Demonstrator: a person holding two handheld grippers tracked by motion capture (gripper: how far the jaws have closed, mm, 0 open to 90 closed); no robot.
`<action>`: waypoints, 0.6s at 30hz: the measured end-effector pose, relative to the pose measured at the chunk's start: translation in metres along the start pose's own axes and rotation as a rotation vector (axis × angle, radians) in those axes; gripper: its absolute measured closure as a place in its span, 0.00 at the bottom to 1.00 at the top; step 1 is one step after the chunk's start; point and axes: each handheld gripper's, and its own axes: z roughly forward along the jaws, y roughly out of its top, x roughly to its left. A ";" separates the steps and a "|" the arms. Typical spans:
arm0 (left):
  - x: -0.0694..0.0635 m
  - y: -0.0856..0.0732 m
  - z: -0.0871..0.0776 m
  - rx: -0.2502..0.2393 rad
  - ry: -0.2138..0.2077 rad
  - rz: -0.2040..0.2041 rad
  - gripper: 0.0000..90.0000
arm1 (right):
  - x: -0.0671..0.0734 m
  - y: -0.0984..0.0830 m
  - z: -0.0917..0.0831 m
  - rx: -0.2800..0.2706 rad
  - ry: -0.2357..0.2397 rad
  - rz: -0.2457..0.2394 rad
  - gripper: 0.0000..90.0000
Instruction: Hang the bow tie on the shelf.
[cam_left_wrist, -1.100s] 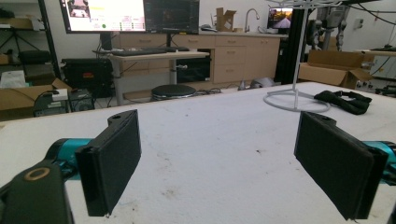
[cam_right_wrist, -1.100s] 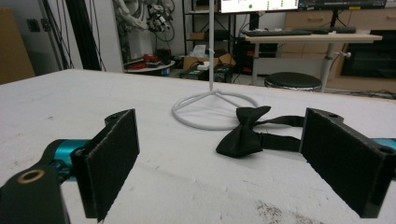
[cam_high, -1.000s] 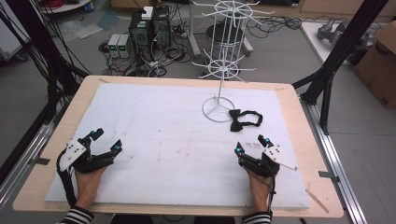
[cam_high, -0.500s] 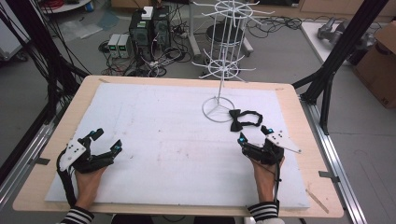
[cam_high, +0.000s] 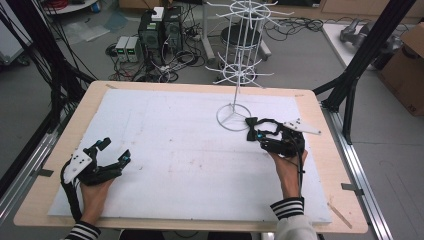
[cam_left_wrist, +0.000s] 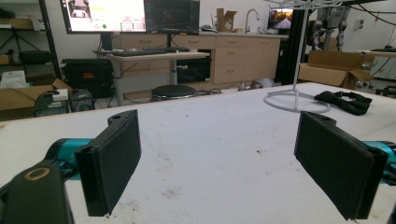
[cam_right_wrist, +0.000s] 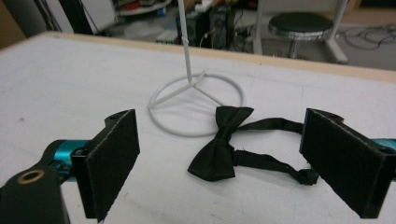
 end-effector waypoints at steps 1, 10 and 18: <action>0.000 0.000 0.000 -0.001 0.000 0.001 0.17 | -0.001 0.003 0.003 0.017 0.005 -0.001 0.12; 0.000 0.000 0.000 -0.003 0.001 -0.004 0.17 | -0.004 0.028 0.020 0.080 0.031 -0.018 0.12; 0.001 0.000 0.000 0.001 0.001 -0.006 0.17 | -0.012 0.031 0.030 0.128 0.027 0.026 0.12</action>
